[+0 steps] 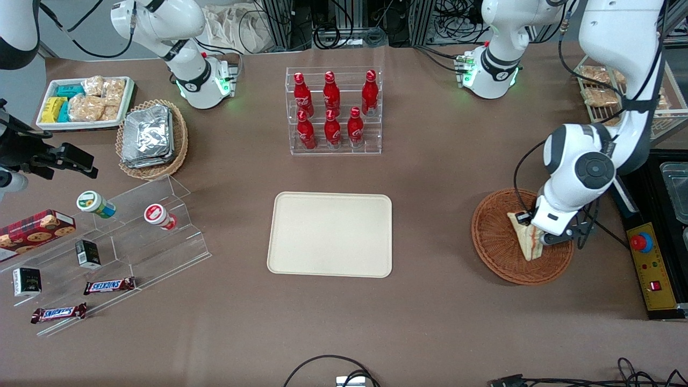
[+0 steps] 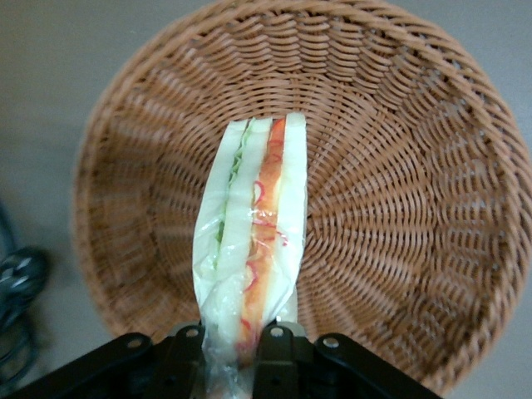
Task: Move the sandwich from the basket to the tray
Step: 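Close the left gripper on the wrapped sandwich's edge, then lift the sandwich with the left gripper and carry it over the cream tray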
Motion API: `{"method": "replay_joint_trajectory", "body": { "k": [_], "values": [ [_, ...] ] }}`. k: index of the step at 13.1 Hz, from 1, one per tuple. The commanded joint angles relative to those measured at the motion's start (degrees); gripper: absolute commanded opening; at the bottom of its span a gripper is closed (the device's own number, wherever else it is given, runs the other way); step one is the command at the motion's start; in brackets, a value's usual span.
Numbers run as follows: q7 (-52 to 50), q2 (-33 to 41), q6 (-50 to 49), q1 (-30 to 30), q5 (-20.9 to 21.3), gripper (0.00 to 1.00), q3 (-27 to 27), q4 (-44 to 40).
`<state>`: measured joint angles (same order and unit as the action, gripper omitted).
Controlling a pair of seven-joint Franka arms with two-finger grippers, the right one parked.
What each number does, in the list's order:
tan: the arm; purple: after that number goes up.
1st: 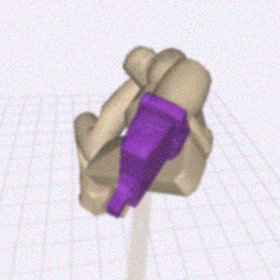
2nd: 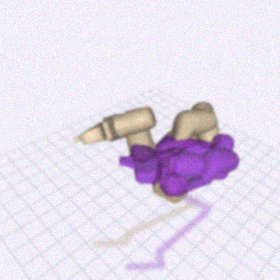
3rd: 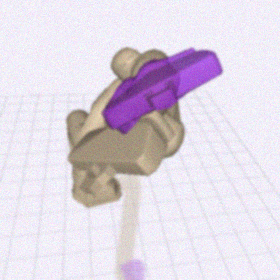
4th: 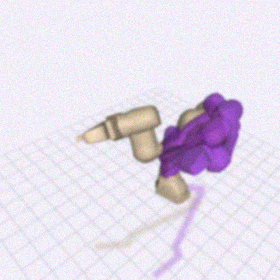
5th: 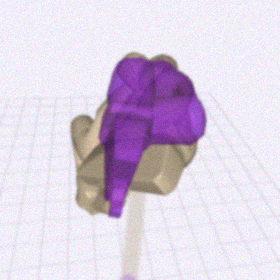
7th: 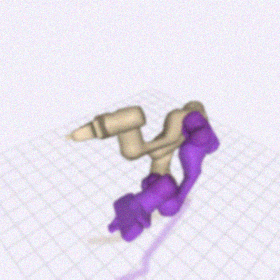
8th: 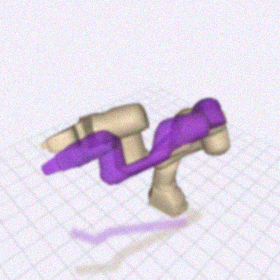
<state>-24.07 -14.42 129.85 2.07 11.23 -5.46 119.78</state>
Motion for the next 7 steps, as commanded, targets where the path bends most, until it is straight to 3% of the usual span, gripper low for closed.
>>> {"method": "replay_joint_trajectory", "body": {
  "k": [1,4,7],
  "values": [
    [2.08,4.4,-18.34,-0.14,1.25,0.0,-2.1,-10.13],
    [6.83,4.49,-35.06,0.39,0.72,0.0,-5.17,-23.85],
    [11.23,4.84,-45.19,0.48,0.37,0.01,-8.51,-32.75]
  ]
}}
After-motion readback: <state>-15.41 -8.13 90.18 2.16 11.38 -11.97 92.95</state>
